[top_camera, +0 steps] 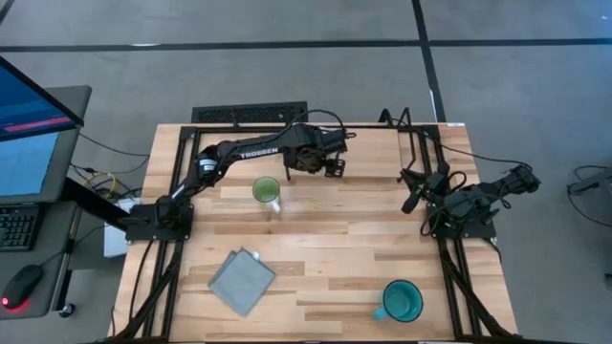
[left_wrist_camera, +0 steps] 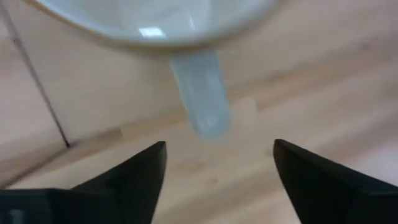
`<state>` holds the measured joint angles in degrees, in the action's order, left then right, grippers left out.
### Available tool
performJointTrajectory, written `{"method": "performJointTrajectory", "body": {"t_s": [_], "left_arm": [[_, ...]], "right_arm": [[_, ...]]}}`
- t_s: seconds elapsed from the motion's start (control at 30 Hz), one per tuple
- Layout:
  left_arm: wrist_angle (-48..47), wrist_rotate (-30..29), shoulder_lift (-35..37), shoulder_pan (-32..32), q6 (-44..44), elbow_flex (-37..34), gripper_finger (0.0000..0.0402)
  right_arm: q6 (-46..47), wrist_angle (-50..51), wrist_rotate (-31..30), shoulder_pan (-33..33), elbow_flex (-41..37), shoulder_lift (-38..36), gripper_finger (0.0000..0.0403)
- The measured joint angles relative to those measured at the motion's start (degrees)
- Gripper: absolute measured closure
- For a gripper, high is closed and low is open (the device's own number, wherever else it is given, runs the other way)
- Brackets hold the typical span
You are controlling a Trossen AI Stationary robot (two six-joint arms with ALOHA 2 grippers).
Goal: Stack small to large cups/mugs on shelf
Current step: Put the green mug on the shelf
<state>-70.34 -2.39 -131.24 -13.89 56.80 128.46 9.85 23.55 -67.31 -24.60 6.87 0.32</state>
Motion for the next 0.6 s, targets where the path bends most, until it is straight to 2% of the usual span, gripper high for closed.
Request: {"method": "performJointTrajectory", "body": {"t_s": [0.1,0.2,0.4,0.6], "left_arm": [[-1.77,5.58,-0.02,1.37,-2.71,1.03,0.0087],[-3.94,10.96,-0.35,3.86,-9.09,2.84,0.0076],[-7.28,28.06,0.11,8.96,-19.13,6.43,0.0074],[-11.61,39.59,1.62,14.73,-34.03,6.38,0.0074]], "right_arm": [[0.04,0.01,0.0,0.0,0.0,0.0,0.0329],[0.15,0.0,0.01,0.0,0.0,-0.01,0.0329],[0.2,0.02,0.0,0.0,0.0,-0.02,0.0329],[0.2,-0.01,0.0,0.01,0.0,-0.02,0.0329]]}}
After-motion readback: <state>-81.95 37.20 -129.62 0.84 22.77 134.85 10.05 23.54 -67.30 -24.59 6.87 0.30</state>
